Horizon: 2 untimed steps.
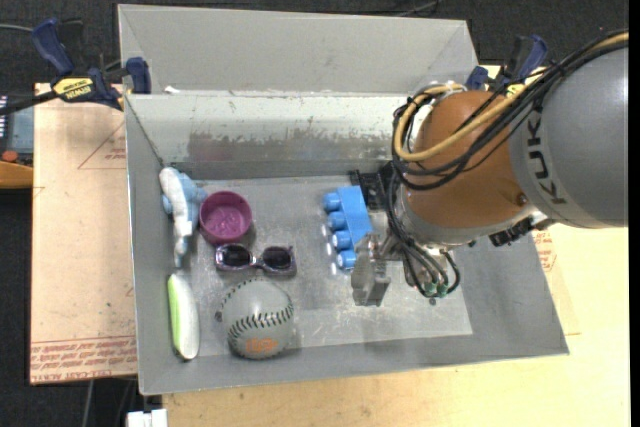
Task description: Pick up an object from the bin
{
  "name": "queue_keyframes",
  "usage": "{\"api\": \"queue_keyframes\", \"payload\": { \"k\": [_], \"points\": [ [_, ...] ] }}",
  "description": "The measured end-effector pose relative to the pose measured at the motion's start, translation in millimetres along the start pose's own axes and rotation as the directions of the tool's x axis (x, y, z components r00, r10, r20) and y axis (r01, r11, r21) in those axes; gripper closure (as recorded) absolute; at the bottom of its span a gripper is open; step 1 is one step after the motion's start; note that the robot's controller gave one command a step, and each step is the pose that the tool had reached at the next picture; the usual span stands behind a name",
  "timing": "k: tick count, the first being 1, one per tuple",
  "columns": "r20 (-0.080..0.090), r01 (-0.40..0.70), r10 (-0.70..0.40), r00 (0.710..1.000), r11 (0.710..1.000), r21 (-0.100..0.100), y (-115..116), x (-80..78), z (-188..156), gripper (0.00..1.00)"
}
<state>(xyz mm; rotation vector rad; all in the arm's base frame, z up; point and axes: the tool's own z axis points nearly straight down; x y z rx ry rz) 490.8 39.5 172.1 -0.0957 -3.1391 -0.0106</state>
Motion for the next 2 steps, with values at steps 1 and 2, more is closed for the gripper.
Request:
{"api": "queue_keyframes", "payload": {
  "k": [1,2],
  "points": [
    [0.003,-0.025,0.025,1.000,1.000,0.000,3,-13.6,-8,1.00],
    [-0.001,-0.020,0.020,1.000,1.000,0.000,2,-14.0,6,1.00]
  ]
}}
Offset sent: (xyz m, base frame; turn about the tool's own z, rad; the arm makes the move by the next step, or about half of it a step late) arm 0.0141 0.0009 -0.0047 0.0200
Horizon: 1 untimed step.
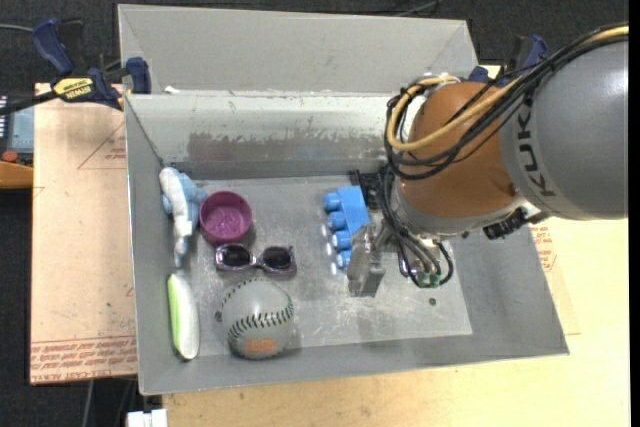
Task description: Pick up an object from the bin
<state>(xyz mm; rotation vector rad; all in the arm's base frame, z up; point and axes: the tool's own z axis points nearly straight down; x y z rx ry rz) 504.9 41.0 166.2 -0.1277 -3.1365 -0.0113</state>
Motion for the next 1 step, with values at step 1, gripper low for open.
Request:
{"api": "queue_keyframes", "payload": {
  "k": [1],
  "points": [
    [0.008,-0.044,0.045,0.999,0.999,-0.002,7.8,-28.4,2.6,1.00]
  ]
}}
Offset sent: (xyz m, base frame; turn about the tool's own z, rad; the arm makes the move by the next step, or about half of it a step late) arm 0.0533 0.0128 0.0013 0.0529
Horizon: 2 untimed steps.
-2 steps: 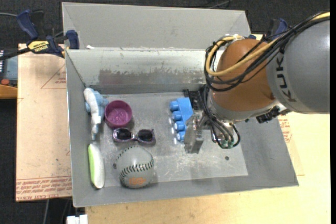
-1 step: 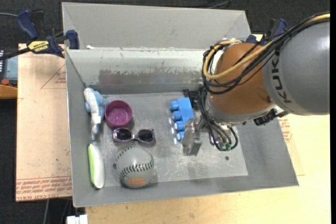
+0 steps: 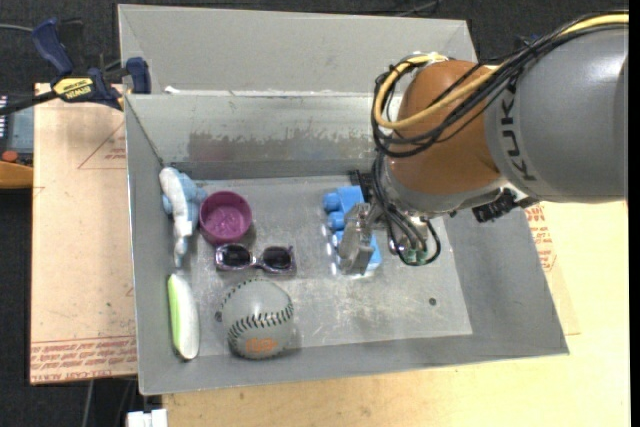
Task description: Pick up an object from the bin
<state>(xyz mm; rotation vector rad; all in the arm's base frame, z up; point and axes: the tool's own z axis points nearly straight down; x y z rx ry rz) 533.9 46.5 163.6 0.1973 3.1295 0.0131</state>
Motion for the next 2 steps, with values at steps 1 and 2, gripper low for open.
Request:
{"api": "queue_keyframes", "payload": {
  "k": [1,2],
  "points": [
    [-0.005,-0.006,0.006,1.000,1.000,0.000,11.1,-23.8,-3.5,0.00],
    [-0.005,-0.006,0.006,1.000,1.000,0.000,11.1,-23.8,-3.5,0.00]
  ]
}}
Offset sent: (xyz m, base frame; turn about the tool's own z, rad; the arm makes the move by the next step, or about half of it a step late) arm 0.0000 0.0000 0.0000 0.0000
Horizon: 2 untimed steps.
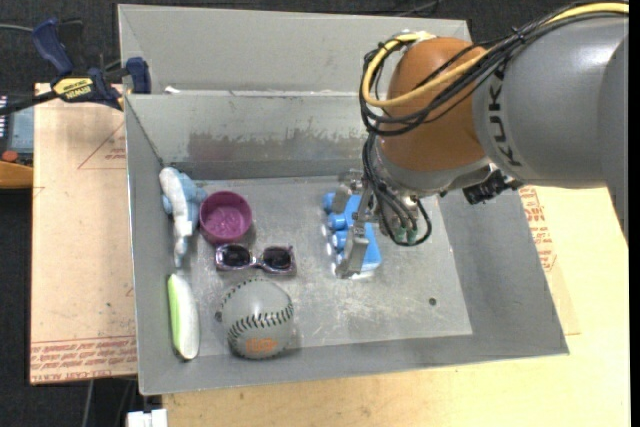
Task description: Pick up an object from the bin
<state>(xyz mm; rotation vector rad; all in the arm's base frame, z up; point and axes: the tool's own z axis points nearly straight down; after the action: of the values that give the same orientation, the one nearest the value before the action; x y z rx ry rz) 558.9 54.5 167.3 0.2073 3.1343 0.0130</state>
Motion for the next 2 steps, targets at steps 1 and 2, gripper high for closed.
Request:
{"api": "queue_keyframes", "payload": {
  "k": [1,2],
  "points": [
    [0.009,0.050,-0.050,0.999,0.999,-0.005,69,-61.9,0,0.00],
    [-0.002,0.004,-0.004,1.000,1.000,0.002,-8,-9.1,-25,0.00]
  ]
}}
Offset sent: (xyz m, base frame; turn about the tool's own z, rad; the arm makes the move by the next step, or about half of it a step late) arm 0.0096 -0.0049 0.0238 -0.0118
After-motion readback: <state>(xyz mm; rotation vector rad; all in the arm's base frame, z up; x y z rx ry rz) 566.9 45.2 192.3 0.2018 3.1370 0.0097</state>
